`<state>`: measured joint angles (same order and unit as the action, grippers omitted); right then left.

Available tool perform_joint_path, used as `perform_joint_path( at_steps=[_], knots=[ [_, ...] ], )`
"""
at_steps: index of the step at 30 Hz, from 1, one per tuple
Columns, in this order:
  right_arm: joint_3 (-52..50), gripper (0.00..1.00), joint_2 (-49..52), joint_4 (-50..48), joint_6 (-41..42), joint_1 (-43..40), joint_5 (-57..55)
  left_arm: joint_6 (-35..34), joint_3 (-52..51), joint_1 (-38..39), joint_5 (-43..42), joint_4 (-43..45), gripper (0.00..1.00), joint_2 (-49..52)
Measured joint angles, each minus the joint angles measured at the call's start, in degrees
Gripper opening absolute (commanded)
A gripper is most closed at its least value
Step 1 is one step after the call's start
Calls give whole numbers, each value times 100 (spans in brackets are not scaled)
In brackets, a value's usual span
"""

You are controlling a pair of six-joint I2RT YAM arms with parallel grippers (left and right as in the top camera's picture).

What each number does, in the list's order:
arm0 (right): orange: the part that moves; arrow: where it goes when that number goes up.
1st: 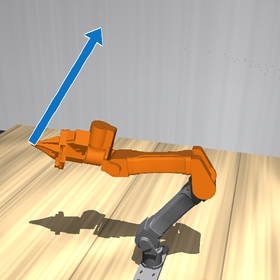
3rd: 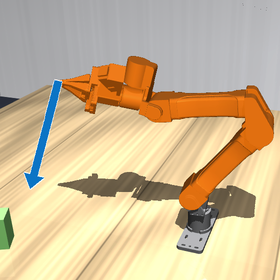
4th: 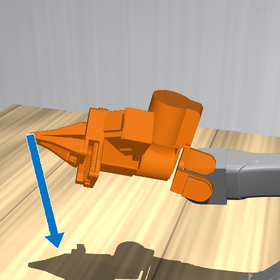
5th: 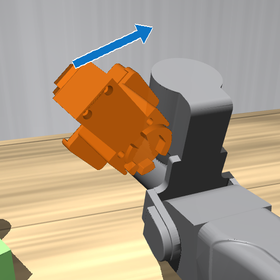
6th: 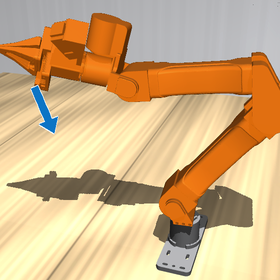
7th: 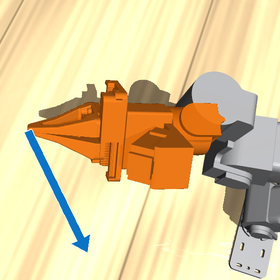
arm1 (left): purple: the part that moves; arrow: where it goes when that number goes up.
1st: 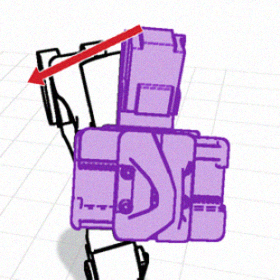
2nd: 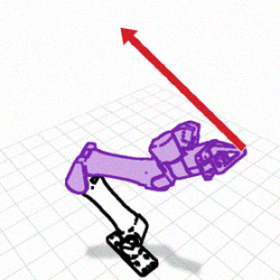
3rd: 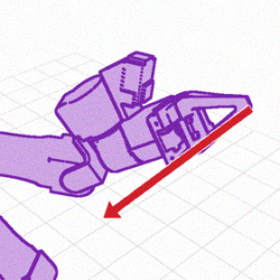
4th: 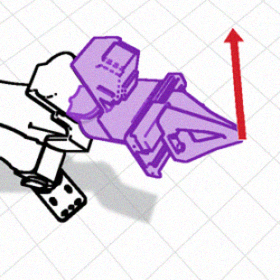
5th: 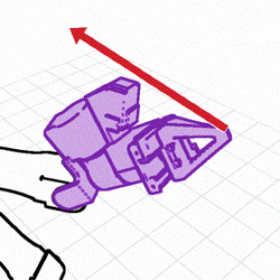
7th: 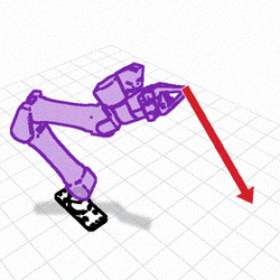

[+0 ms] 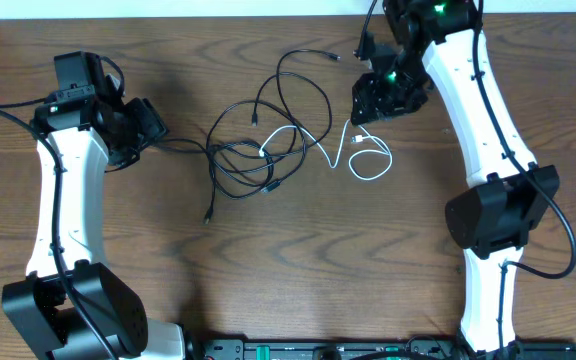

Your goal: Untangle cables

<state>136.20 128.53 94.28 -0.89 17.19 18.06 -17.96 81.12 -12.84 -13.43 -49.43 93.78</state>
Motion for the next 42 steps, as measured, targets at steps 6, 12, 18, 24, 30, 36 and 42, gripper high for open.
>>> perform_joint_path(
  at_steps=[6,12,18,24,30,36,42],
  knots=[
    [-553,53,-9,-420,658,404,-575,0,0,0,0,63,64,2],
    [-1574,51,-9,-1349,1250,737,-780,0,0,0,-2,109,64,2],
    [-2061,50,-9,-2094,1655,870,-787,0,0,0,0,103,64,4],
    [-2903,46,-9,-3064,2033,975,-813,0,0,0,-2,98,64,4],
    [-3324,6,-9,-3526,2208,1005,-809,0,0,0,0,103,64,4],
    [-3224,1,-9,-3421,2227,970,-828,0,0,0,0,101,64,4],
    [-2535,1,-76,-2817,1679,623,-525,0,0,0,0,101,64,4]
  ],
)
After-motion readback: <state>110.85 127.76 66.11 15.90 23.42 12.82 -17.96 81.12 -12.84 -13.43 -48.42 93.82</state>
